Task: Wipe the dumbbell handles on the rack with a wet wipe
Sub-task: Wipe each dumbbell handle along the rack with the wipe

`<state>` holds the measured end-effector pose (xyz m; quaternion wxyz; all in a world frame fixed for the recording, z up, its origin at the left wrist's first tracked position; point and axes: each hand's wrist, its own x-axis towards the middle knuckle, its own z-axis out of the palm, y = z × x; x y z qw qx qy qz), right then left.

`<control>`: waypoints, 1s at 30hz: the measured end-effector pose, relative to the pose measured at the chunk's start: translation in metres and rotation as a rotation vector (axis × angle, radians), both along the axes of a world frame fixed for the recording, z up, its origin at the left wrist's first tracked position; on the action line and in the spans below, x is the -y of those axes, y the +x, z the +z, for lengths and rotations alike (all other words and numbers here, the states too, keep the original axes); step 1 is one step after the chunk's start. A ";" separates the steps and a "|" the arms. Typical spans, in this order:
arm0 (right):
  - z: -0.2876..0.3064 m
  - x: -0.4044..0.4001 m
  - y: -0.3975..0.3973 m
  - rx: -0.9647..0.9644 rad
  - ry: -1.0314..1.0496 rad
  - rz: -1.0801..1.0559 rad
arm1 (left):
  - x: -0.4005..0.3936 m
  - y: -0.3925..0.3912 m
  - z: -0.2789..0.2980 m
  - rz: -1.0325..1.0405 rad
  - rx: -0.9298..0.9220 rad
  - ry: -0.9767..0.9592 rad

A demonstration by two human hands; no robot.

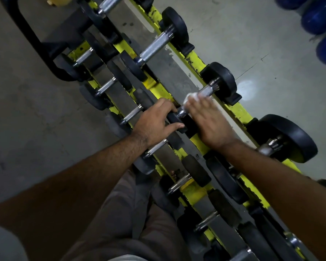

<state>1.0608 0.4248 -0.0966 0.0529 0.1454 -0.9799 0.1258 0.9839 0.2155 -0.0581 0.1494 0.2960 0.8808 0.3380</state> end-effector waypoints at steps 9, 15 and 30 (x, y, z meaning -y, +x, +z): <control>0.007 0.004 0.002 0.080 0.094 -0.141 | -0.001 0.004 -0.001 0.014 -0.017 0.003; 0.017 0.000 -0.007 0.195 0.211 -0.346 | -0.003 0.007 0.000 0.012 -0.021 -0.007; 0.049 0.008 -0.021 0.337 0.285 -0.222 | -0.011 0.021 0.004 -0.048 -0.085 -0.068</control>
